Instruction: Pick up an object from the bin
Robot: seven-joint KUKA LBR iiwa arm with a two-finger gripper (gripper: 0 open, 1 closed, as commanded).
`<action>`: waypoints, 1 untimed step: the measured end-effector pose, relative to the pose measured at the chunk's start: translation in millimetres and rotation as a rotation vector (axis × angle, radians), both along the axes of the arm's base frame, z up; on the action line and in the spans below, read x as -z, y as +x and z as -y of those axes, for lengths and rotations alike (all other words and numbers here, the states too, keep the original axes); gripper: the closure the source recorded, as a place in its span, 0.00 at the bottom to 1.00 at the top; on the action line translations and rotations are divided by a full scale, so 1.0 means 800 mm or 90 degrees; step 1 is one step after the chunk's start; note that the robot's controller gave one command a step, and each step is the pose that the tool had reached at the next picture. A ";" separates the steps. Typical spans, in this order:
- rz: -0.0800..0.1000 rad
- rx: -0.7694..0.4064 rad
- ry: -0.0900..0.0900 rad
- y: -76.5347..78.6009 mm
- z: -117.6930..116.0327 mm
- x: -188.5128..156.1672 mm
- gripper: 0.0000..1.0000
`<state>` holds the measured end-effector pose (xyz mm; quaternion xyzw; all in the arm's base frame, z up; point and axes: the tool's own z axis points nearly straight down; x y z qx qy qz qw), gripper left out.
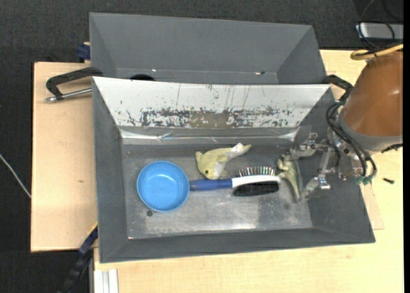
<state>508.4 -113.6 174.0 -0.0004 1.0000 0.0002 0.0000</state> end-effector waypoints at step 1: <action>0.003 -0.060 0.000 0.046 -0.040 0.115 0.00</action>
Offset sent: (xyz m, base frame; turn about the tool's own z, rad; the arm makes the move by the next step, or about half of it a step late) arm 0.0389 0.0347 -0.1040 -0.0952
